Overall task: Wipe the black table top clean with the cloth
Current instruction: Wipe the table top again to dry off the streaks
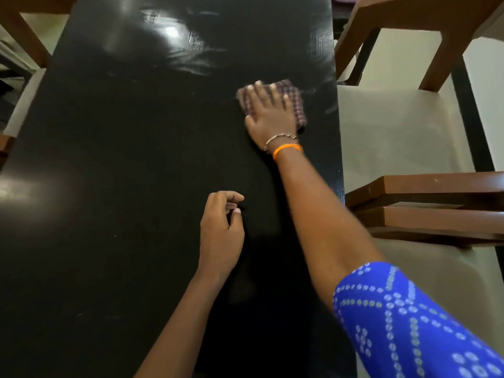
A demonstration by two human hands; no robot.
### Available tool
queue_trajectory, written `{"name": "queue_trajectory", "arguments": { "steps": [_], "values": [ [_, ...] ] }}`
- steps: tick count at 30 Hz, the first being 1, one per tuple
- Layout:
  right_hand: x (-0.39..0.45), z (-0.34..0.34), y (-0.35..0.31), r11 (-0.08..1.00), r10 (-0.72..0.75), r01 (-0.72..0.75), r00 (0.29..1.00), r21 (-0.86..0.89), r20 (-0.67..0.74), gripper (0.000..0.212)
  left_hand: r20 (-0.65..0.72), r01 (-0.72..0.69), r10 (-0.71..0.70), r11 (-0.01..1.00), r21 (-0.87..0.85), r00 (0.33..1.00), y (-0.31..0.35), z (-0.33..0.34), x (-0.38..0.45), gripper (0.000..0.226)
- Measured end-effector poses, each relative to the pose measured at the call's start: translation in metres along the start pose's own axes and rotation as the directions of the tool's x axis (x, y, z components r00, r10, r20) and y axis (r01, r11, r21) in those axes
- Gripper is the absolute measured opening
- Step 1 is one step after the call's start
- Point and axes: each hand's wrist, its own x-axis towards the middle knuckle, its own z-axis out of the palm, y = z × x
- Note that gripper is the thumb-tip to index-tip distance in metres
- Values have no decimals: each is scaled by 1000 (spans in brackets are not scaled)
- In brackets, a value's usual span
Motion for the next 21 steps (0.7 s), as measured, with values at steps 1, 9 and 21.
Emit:
{"name": "queue_trajectory", "arguments": {
  "steps": [1,9,21],
  "values": [
    [8,-6,20,999,53,-53,999,-1,-10,64,20,-7,7,1000,6,1000,1,3,0,27],
    [26,-36,111,879,449,-446,893,171,21,65,88,-76,71,995,61,994,-3,7,-16,30],
    [-127,-22,77,891,421,-413,907,188,-3,65,201,-125,114,991,46,973,7,12,-52,31]
  ]
}}
